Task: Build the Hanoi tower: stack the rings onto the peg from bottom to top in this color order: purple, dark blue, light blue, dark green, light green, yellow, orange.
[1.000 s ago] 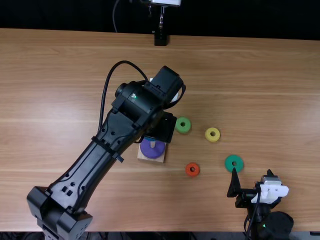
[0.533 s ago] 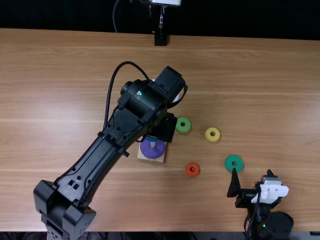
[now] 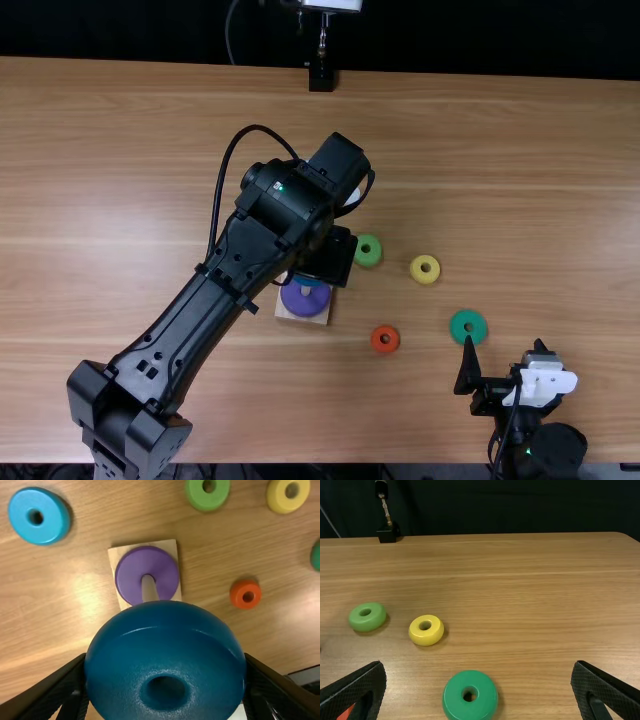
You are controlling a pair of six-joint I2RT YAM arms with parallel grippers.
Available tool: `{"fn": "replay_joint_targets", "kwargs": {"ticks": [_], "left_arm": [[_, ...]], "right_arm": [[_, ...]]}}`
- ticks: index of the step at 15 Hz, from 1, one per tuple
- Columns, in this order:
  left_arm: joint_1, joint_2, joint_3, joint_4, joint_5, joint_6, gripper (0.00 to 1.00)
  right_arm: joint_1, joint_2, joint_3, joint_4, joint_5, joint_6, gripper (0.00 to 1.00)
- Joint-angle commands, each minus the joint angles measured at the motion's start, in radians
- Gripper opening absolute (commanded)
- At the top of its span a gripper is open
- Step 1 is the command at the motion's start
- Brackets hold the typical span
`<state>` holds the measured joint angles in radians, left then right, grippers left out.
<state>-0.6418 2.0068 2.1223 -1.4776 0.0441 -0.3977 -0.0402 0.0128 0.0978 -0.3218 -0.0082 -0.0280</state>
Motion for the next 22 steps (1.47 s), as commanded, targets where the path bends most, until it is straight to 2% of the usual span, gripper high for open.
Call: {"fn": "replay_joint_targets", "kwargs": {"ticks": [1, 2, 5, 6, 8, 11, 12, 15, 18, 19, 20, 21, 22], "left_arm": [[-0.009, 0.024, -0.001, 0.0, 0.037, -0.004, 0.25], [-0.007, 0.032, -0.002, 0.0, 0.037, -0.004, 0.33], [-0.004, 0.032, -0.028, 0.001, 0.037, 0.0, 0.39], [-0.002, 0.032, -0.033, 0.0, 0.037, 0.002, 0.49], [0.002, 0.029, -0.038, 0.001, 0.037, 0.004, 1.0], [0.008, 0.024, -0.09, 0.022, 0.035, 0.007, 1.0], [0.013, 0.02, -0.093, 0.022, 0.026, 0.015, 1.0], [0.056, 0.018, -0.05, 0.034, 0.02, 0.018, 1.0], [0.087, -0.002, 0.013, 0.174, 0.02, 0.02, 1.0], [0.103, -0.02, 0.014, 0.235, 0.024, 0.039, 1.0], [0.113, -0.042, 0.005, 0.314, 0.031, 0.099, 1.0], [0.116, -0.059, -0.004, 0.364, 0.028, 0.133, 1.0], [0.145, -0.1, -0.087, 0.487, 0.019, 0.171, 1.0]], "right_arm": [[-0.009, -0.013, -0.083, -0.07, 0.003, -0.001, 1.0], [-0.009, -0.013, -0.083, -0.07, 0.003, -0.001, 1.0], [-0.009, -0.013, -0.083, -0.07, 0.003, -0.001, 1.0], [-0.009, -0.013, -0.083, -0.07, 0.003, -0.001, 1.0], [-0.009, -0.013, -0.083, -0.07, 0.003, -0.001, 1.0], [-0.009, -0.013, -0.083, -0.07, 0.003, -0.001, 1.0], [-0.009, -0.013, -0.083, -0.07, 0.003, -0.001, 1.0], [-0.009, -0.013, -0.083, -0.07, 0.003, -0.001, 1.0], [-0.009, -0.013, -0.083, -0.07, 0.003, -0.001, 1.0], [-0.009, -0.013, -0.083, -0.07, 0.003, -0.001, 1.0], [-0.009, -0.013, -0.083, -0.07, 0.003, -0.001, 1.0], [-0.009, -0.013, -0.083, -0.07, 0.003, -0.001, 1.0], [-0.009, -0.013, -0.083, -0.07, 0.003, -0.001, 1.0]]}}
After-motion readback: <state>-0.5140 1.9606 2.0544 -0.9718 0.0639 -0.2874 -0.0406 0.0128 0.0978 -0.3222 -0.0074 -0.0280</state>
